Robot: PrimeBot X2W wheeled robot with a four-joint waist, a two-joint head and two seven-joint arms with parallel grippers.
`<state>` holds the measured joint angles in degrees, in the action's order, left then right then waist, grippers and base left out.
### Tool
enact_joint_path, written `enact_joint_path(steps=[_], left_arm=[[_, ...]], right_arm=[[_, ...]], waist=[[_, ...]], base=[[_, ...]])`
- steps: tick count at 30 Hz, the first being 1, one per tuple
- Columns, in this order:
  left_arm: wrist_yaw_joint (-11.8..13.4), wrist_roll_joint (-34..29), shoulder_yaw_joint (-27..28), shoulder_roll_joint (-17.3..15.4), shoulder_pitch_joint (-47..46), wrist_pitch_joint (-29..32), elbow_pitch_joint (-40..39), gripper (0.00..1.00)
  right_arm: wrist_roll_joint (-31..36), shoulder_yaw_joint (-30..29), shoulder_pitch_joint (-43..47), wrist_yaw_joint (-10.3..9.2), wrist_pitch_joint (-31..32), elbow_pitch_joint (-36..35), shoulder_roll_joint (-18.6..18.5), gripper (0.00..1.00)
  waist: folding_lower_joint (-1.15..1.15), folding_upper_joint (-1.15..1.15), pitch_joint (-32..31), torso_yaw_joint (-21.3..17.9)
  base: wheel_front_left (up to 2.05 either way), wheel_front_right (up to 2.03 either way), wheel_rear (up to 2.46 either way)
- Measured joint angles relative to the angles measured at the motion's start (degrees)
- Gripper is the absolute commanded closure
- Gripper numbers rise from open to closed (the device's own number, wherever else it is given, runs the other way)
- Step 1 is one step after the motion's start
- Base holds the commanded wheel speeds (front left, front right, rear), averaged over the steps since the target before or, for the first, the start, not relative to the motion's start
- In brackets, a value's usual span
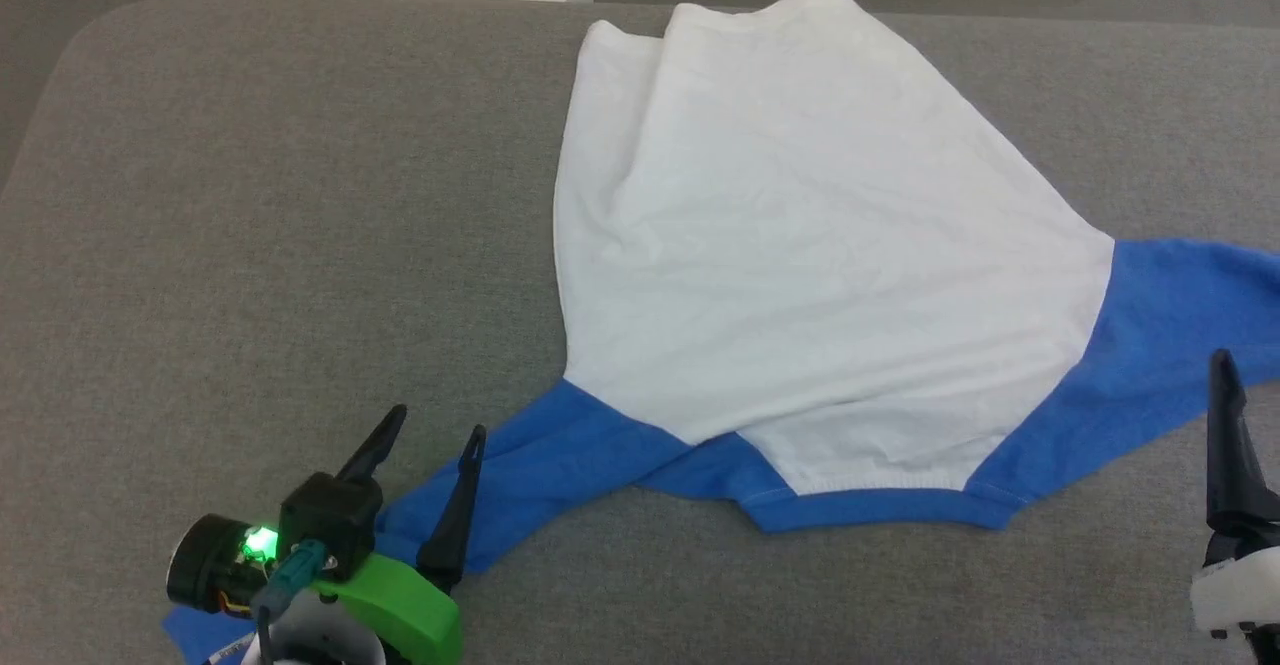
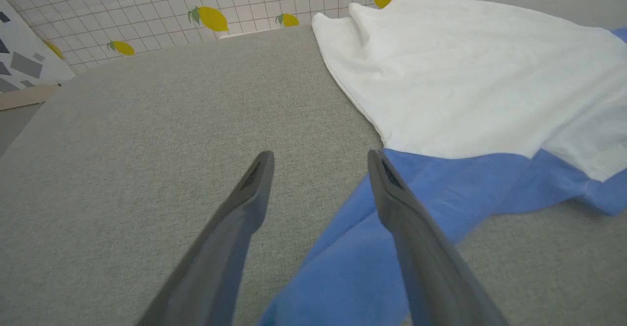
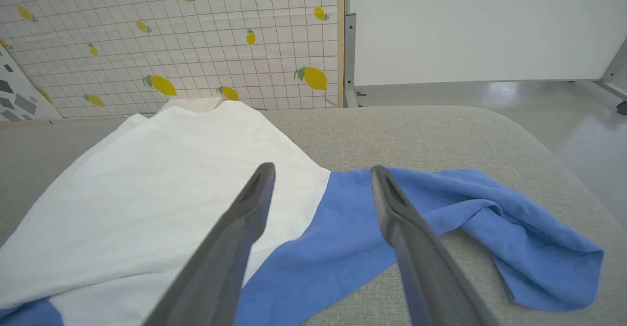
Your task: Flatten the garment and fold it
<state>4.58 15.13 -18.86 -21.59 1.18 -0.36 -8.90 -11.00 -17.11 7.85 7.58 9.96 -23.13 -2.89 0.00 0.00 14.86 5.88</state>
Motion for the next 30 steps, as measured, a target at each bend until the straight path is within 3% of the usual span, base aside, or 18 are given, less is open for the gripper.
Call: enact_joint_path(steps=[6, 16, 17, 18, 24, 30], left_arm=[[-5.4, 1.3, -2.2, -4.6, -1.0, 9.6, 2.4, 0.0], [-9.9, 3.6, -5.7, -7.5, -5.4, 18.1, 9.0, 0.0], [-10.1, 4.2, -6.0, -7.7, -5.7, 19.0, 9.2, 0.73], [-10.4, 4.5, -6.3, -8.1, -6.3, 19.3, 9.5, 1.0], [-10.3, 4.8, -6.2, -7.5, -7.8, 15.9, 10.7, 1.0], [-7.0, 4.5, -2.1, -8.5, -8.7, 11.6, 8.9, 1.0]], right_arm=[[0.2, 0.9, -0.2, 0.0, -0.6, 0.5, 0.0, 0.0], [0.3, 1.5, -0.7, 0.0, -0.4, 0.9, 0.0, 0.0], [0.3, 1.5, -0.8, 0.0, -0.4, 0.9, 0.0, 0.0], [0.3, 1.6, -0.8, 0.0, -0.4, 0.9, 0.0, 0.0], [0.3, 1.5, -0.9, 0.0, -0.4, 0.8, 0.0, 0.0], [0.3, 1.1, -0.8, 0.0, 0.1, 0.5, 0.0, 0.0]], waist=[[0.0, 0.0, 0.3, -1.5], [0.0, 0.0, 2.1, -2.6], [0.0, 0.0, 2.3, -2.6], [0.0, 0.0, 2.5, -2.7], [0.0, 0.0, 2.6, -2.8], [0.0, 0.0, 1.8, -2.4]], base=[[0.0, 0.0, 0.0], [0.0, 0.0, 0.0], [0.0, 0.0, 0.0], [0.0, 0.0, 0.0], [0.0, 0.0, 0.0], [0.0, 0.0, 0.0]])
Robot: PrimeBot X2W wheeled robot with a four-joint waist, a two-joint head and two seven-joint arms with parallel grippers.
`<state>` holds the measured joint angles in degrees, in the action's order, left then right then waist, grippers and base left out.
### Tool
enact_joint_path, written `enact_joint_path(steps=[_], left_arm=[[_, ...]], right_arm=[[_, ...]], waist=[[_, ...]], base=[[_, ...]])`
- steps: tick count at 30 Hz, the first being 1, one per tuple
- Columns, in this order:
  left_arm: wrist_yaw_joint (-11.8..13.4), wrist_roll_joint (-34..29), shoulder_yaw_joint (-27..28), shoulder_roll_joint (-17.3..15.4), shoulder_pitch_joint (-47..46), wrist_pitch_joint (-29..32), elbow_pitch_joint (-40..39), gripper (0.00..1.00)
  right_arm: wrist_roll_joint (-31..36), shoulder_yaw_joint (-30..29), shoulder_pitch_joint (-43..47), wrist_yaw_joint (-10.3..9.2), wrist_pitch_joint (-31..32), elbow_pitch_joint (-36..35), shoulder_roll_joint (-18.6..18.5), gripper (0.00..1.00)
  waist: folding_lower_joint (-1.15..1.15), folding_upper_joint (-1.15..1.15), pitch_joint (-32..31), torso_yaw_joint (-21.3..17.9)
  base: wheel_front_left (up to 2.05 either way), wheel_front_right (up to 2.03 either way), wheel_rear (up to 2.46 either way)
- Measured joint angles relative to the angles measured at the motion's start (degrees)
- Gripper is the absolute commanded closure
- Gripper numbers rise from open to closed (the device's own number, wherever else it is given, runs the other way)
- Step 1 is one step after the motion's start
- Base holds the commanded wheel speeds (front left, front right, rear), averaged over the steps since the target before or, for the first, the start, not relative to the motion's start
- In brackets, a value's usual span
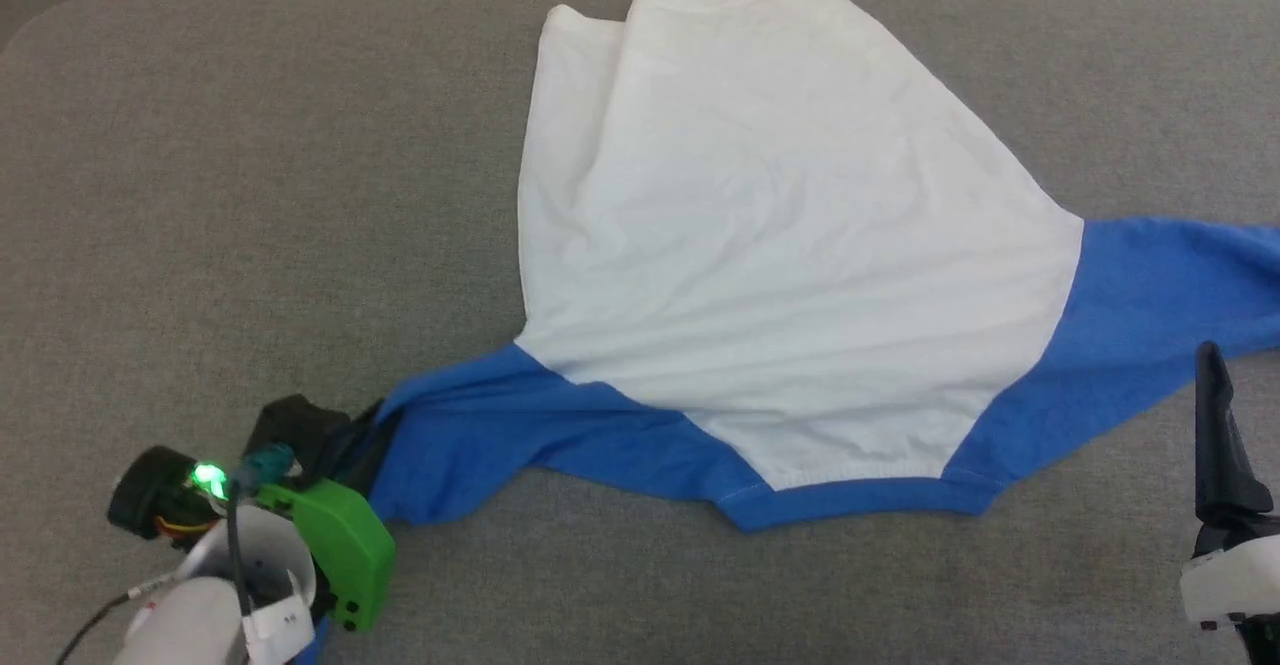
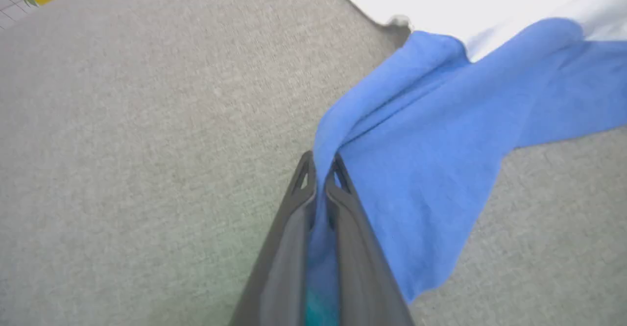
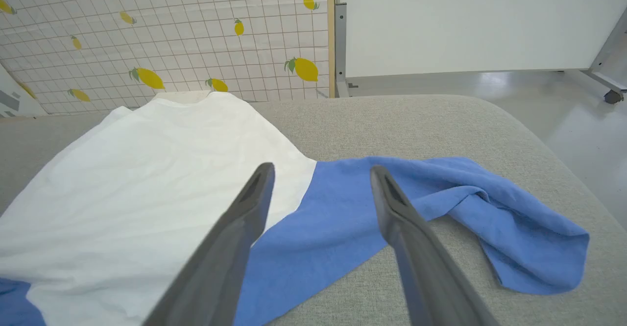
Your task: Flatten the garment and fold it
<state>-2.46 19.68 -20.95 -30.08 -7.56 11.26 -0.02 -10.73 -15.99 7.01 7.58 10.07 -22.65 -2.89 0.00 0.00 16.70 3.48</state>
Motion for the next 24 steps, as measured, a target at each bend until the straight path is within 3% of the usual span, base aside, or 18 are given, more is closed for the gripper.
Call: enact_joint_path(steps=[4, 8, 9, 10, 11, 17, 24], left_arm=[[1.0, -1.3, 1.7, -2.2, -2.5, -1.0, -0.8, 1.0], [0.9, -1.7, 1.7, -2.2, -5.8, -3.8, 3.1, 1.0], [0.9, -1.9, 1.6, -1.9, -6.4, -4.6, 4.4, 0.78], [0.9, -2.6, 1.2, -1.4, -7.0, -5.7, 6.4, 0.33], [0.8, -2.8, 0.9, -0.9, -7.2, -6.3, 7.6, 0.0], [1.4, -2.6, 0.7, 2.1, -7.6, -12.4, 9.9, 0.0], [3.5, -3.2, -0.2, 2.4, -2.6, -14.9, -6.6, 0.0]], right_arm=[[0.0, 0.2, 0.0, 0.0, 0.5, -0.5, 0.0, 0.0], [0.0, 0.8, 0.0, 0.0, 0.9, -0.6, 0.0, 0.0], [0.0, 0.9, 0.0, 0.0, 1.0, -0.6, 0.0, 0.0], [0.0, 1.2, -0.1, 0.0, 1.0, -0.5, 0.0, 0.0], [0.0, 1.3, -0.2, 0.0, 1.0, -0.5, 0.0, 0.0], [0.0, 1.4, -0.6, 0.0, 1.1, -0.3, 0.0, 0.0], [-0.9, 0.7, -0.5, 0.0, 1.0, 0.0, 0.0, 0.0]], waist=[[0.0, 0.0, 0.5, 0.3], [0.0, 0.0, 1.5, 0.4], [0.0, 0.0, 1.7, 0.4], [0.0, 0.0, 1.9, 0.4], [0.0, 0.0, 2.0, 0.4], [0.0, 0.0, 1.4, 0.2], [0.0, 0.0, -0.3, 0.1]], base=[[0.0, 0.0, 0.0], [0.0, 0.0, 0.0], [0.0, 0.0, 0.0], [0.0, 0.0, 0.0], [0.0, 0.0, 0.0], [0.0, 0.0, 0.0], [0.0, 0.0, 0.0]])
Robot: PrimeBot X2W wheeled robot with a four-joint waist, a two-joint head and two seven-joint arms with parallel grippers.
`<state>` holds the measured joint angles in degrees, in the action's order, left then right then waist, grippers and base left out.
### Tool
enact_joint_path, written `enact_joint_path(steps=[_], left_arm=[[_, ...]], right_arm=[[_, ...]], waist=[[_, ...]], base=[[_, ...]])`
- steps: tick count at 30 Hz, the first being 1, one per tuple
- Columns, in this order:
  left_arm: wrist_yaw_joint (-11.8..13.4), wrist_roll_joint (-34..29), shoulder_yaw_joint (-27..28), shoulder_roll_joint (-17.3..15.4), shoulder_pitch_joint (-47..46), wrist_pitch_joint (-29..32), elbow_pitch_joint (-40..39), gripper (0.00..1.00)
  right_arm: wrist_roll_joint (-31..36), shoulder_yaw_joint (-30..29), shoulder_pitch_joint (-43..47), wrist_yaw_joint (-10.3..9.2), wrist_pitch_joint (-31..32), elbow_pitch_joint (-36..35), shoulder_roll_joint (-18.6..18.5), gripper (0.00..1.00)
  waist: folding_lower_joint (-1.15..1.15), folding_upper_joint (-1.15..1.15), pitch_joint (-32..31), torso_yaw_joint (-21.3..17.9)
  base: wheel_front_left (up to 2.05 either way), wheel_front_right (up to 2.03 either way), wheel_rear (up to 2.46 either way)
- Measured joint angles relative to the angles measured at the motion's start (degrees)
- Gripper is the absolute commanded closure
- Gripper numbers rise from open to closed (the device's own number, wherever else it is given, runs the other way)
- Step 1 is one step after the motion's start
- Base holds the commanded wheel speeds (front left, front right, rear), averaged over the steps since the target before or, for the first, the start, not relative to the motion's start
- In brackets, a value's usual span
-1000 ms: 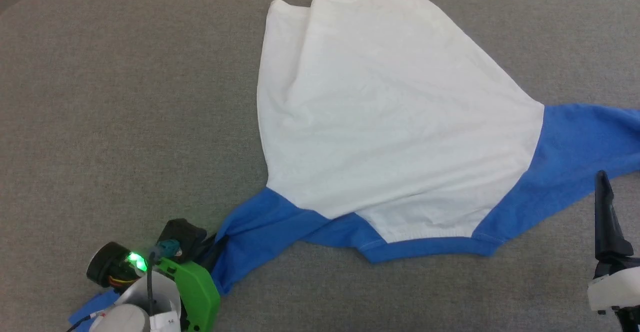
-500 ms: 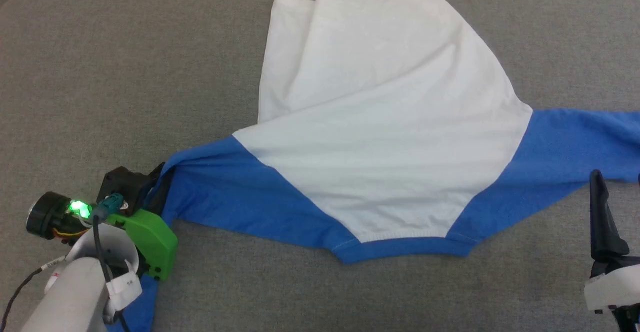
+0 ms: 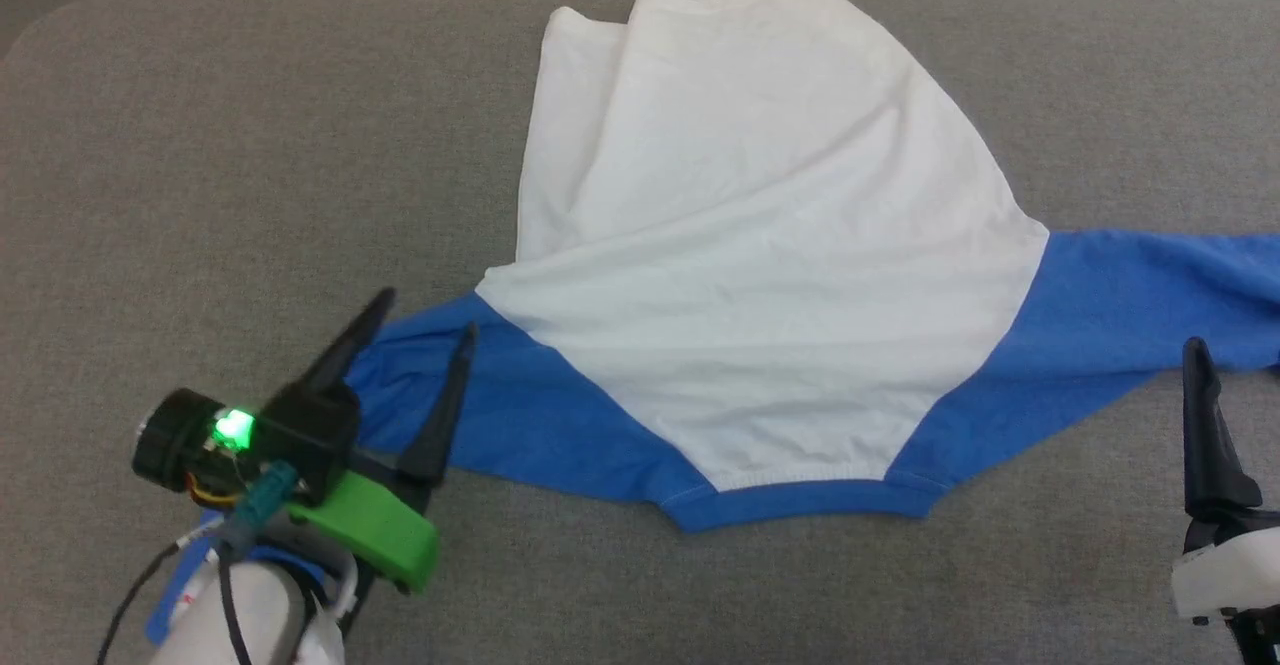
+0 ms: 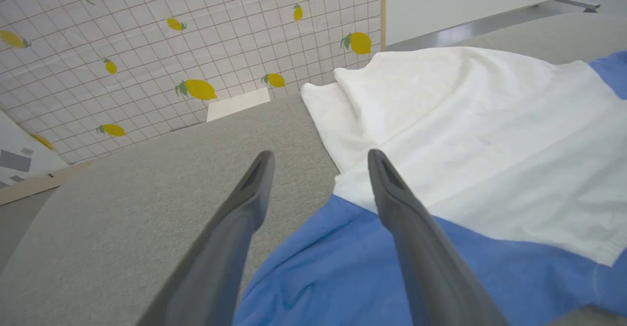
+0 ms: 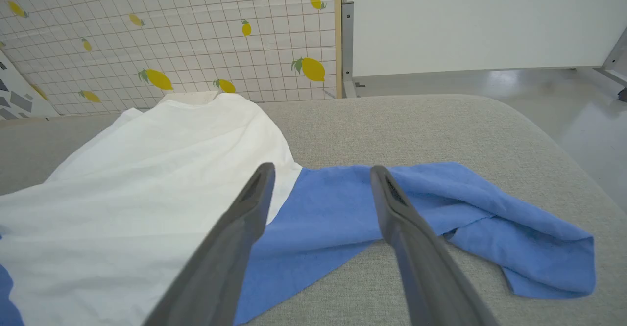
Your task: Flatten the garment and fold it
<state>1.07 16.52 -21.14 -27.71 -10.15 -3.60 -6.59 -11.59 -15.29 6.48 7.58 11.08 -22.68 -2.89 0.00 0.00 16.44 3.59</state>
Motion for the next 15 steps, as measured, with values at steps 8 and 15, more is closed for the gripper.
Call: enact_joint_path(steps=[8, 15], left_arm=[[-3.8, -4.9, -9.5, -3.0, 3.8, 9.8, -2.8, 0.0], [-6.7, -5.0, -14.1, -3.2, 0.1, 14.4, 3.2, 0.0]], right_arm=[[-0.6, 0.7, 0.0, 0.0, -0.1, 0.0, 0.0, 0.0], [-0.7, 0.7, -0.6, 0.0, -0.1, -0.5, 0.0, 0.0]], waist=[[0.0, 0.0, 1.2, -0.1], [0.0, 0.0, 3.7, -1.1]], base=[[0.0, 0.0, 0.0], [0.0, 0.0, 0.0]])
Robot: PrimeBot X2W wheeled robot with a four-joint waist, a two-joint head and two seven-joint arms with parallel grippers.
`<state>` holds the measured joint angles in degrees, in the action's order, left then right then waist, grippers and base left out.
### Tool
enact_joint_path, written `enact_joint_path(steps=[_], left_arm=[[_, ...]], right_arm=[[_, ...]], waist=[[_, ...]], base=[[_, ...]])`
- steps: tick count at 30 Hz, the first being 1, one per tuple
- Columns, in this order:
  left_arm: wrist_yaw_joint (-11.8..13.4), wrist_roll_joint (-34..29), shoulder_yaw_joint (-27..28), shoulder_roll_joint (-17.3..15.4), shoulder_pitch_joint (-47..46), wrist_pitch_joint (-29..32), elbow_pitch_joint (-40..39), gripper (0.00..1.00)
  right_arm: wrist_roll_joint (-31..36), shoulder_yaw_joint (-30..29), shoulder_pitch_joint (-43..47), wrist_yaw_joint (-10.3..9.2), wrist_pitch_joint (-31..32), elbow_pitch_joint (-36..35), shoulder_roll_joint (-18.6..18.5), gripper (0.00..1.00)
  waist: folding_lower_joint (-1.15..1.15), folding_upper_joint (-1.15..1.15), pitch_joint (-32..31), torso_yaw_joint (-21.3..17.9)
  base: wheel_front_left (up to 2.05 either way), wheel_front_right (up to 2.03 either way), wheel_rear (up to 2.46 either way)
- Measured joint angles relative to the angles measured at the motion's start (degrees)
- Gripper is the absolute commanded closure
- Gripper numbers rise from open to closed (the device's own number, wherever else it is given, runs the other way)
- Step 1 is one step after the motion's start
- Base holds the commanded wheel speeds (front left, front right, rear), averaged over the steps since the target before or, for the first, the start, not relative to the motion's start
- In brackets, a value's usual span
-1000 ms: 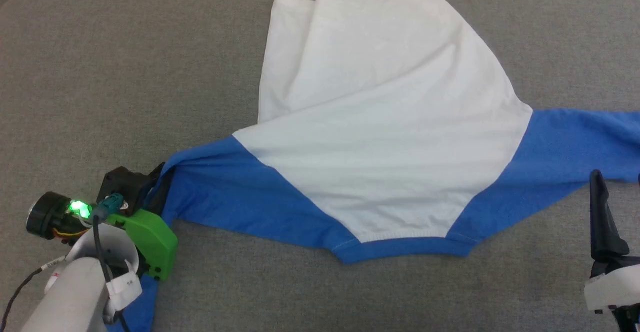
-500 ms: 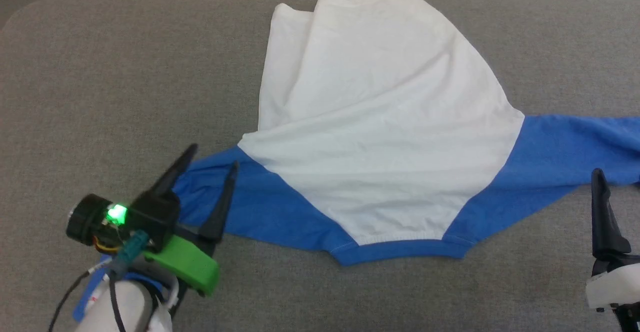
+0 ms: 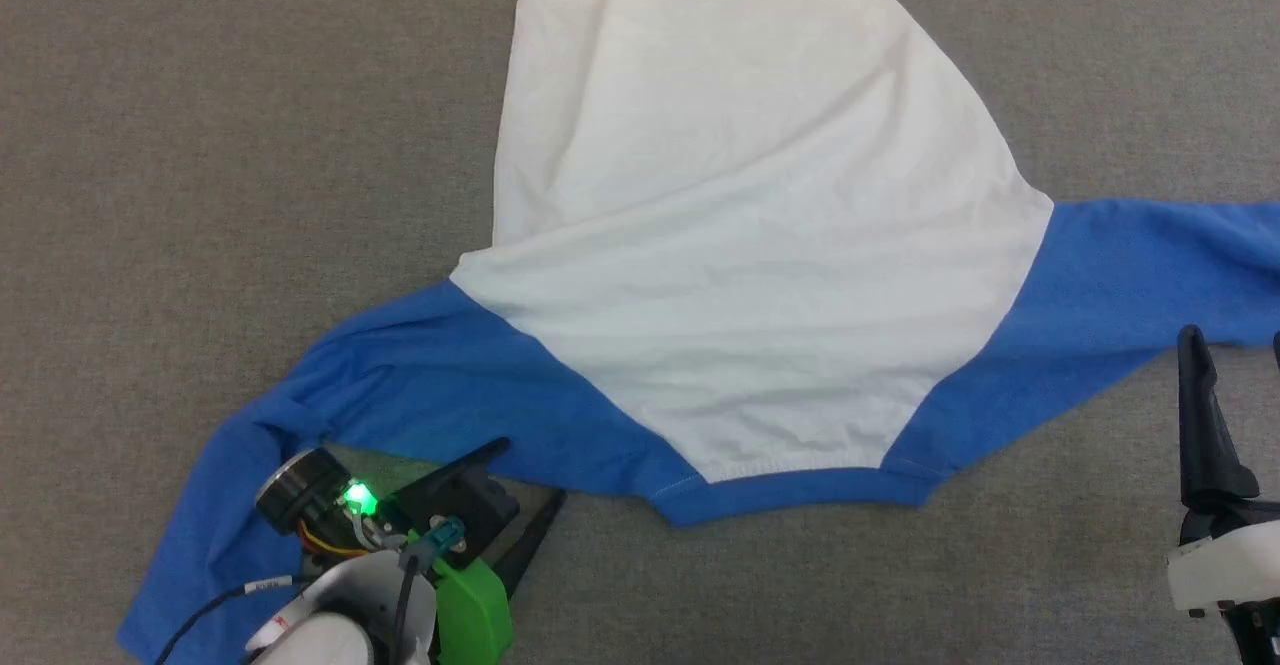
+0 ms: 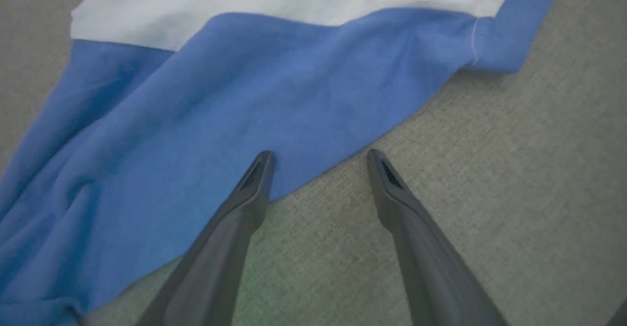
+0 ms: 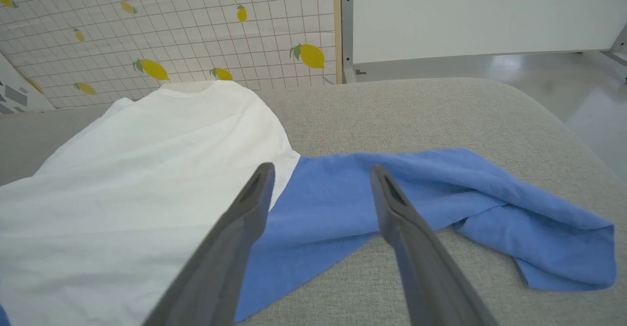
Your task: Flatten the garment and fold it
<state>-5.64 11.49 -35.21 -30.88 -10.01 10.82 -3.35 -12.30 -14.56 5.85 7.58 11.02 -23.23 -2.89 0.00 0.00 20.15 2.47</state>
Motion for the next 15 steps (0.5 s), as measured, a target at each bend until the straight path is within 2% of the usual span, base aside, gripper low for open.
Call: enact_joint_path(steps=[7, 8, 9, 12, 15], left_arm=[[-1.4, -0.6, -3.0, 0.0, -5.9, 0.4, 4.8, 0.0], [-1.4, 0.2, -3.5, -0.1, -6.5, 0.7, 5.2, 0.78], [-1.4, 2.7, -4.4, -0.1, -8.2, 1.1, 5.9, 1.0], [-1.3, 5.1, -3.0, 0.3, -8.8, 0.3, 6.6, 1.0], [0.8, 6.4, -1.7, 0.7, -7.3, -1.0, 5.8, 1.0]], right_arm=[[-0.4, 0.2, -0.6, 0.0, 0.0, -0.1, 0.0, 0.0], [-0.5, 0.2, -0.7, 0.0, 0.0, -0.1, 0.0, 0.0], [-0.5, 0.3, -1.1, 0.0, -0.3, 0.0, 0.0, 0.0], [-0.8, 0.3, -1.1, 0.0, -0.5, 0.3, 0.0, 0.0], [-0.3, 1.2, -1.1, 0.0, 0.1, 0.3, 0.0, 0.0]], waist=[[0.0, 0.0, 2.3, -1.7], [0.0, 0.0, 2.5, -2.0], [0.0, 0.0, 3.0, -2.8], [0.0, 0.0, 3.0, -3.3], [0.0, 0.0, 2.3, -3.3]], base=[[0.0, 0.0, 0.0], [0.0, 0.0, 0.0], [0.0, 0.0, 0.0], [0.0, 0.0, 0.0], [0.0, 0.0, 0.0]])
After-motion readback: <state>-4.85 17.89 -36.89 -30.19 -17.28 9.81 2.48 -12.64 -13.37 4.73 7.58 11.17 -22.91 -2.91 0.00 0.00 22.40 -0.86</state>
